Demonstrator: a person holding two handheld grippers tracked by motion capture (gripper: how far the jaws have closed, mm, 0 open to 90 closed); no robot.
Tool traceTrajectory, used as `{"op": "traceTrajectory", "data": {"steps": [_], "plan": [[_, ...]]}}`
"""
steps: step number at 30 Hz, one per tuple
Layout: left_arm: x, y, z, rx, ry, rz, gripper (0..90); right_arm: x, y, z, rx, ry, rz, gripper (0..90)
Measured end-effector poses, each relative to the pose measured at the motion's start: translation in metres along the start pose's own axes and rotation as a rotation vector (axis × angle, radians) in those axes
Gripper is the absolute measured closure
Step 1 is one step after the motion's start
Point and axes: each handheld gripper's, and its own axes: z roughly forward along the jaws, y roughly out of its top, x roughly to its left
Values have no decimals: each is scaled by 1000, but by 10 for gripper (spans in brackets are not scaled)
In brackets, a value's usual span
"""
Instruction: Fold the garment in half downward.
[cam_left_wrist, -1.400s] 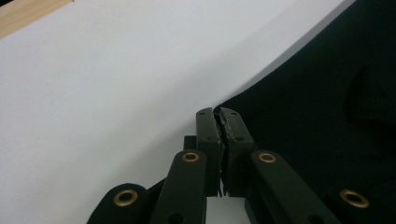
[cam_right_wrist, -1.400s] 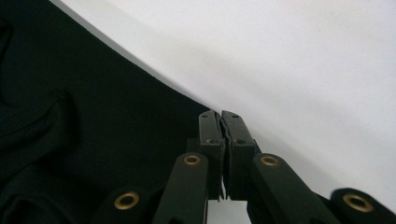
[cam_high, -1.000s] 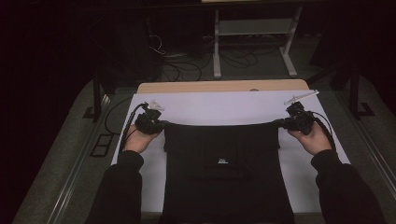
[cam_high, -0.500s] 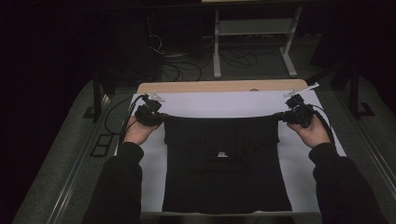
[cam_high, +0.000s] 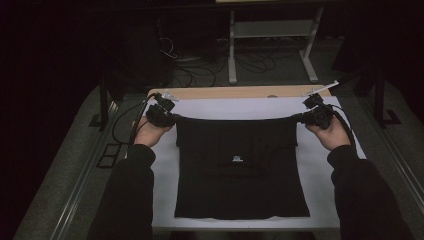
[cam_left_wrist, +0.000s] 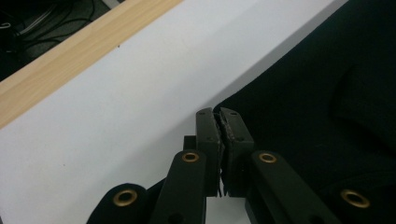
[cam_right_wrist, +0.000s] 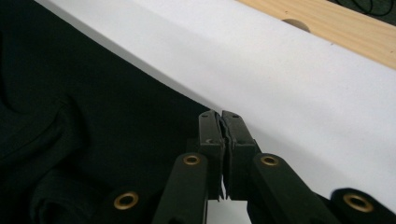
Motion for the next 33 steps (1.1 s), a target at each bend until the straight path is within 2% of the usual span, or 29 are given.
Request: {"op": "traceTrajectory", "data": {"steps": [9,14,18,25,31,33], "plan": [[6,6,6,-41,12,-27,861,-7,10,5,-13,-21,4,860],[8,8,12,-35,22,-19,861,-10,12,13,-10,-30,2,859],[11,10,14,-39,9,-21,858,-14,16,15,-13,-33,4,859],[16,12,18,-39,13,-35,859,-16,19,19,-21,-34,8,859],[19,10,30,-32,7,-37,858,-20,17,31,-14,-35,18,859],[21,8,35,-32,-4,-49,859,-21,16,37,-1,-37,11,858]]}}
